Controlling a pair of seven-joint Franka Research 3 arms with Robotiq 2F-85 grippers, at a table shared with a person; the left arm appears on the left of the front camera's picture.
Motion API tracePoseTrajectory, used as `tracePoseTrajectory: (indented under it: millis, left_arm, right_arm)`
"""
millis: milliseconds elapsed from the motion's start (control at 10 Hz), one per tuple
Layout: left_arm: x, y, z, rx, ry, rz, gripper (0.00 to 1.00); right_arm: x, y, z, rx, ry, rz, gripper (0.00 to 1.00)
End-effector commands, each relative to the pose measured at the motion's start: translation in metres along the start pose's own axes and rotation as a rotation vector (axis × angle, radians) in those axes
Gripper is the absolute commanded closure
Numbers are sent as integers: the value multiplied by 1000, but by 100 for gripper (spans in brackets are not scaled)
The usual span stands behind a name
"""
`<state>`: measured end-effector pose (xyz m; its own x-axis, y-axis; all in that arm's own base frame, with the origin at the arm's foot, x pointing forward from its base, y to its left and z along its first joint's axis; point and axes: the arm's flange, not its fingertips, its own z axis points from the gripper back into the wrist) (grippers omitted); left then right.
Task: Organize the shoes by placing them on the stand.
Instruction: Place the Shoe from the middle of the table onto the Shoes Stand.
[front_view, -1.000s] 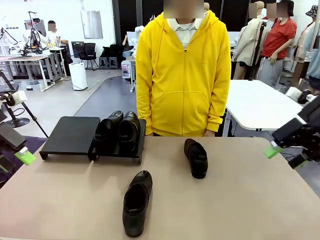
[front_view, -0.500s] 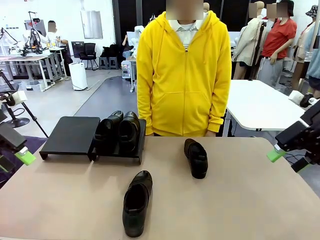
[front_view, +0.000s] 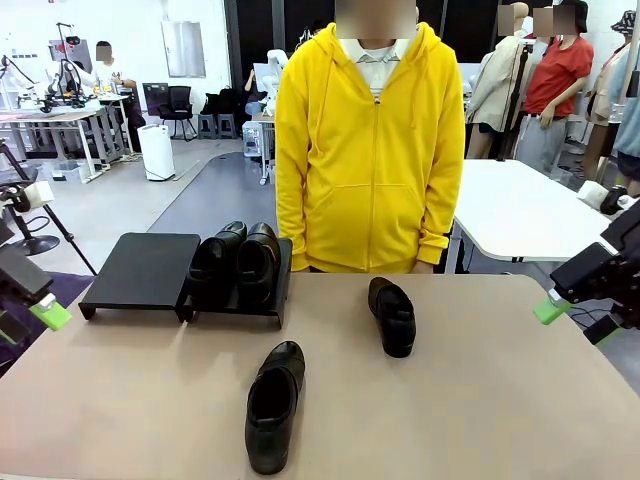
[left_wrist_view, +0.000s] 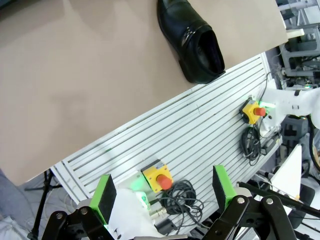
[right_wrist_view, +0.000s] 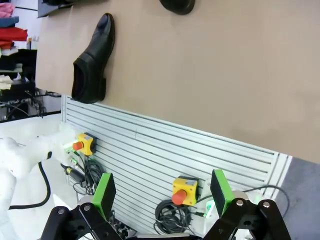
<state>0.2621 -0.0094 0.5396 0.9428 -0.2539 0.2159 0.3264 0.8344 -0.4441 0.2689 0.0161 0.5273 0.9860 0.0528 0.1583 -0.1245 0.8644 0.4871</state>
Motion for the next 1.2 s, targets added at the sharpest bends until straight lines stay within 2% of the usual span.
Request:
tracePoseTrajectory:
  millis: [0,100,200,300,400,500,600,700,800,900,1100]
  left_arm:
    - [0,0,0,0,0,0,0]
    - [28,-40,-2,-46,84,227,0]
    - [65,-87,-31,-97,153,256,0]
    - [101,-127,-65,-109,274,254,0]
    - [131,-167,-108,-92,364,243,0]
    - [152,-190,-150,-42,435,251,0]
    - [163,-207,-191,-54,490,184,0]
    - [168,-222,-230,-23,492,167,0]
    - [176,-217,-255,129,276,230,0]
    - [144,-228,-223,-82,486,191,0]
    - [144,-228,-223,-82,486,191,0]
  right_arm:
    - [3,2,2,28,-12,14,0]
    - [3,2,2,28,-12,14,0]
    - [3,2,2,28,-12,14,0]
    - [3,2,2,28,-12,14,0]
    - [3,2,2,28,-12,14,0]
    - [3,2,2,28,-12,14,0]
    - [3,2,2,28,-12,14,0]
    - [3,2,2,28,-12,14,0]
    - [3,2,2,28,-12,14,0]
    - [3,2,2,28,-12,14,0]
    - [3,2,2,28,-12,14,0]
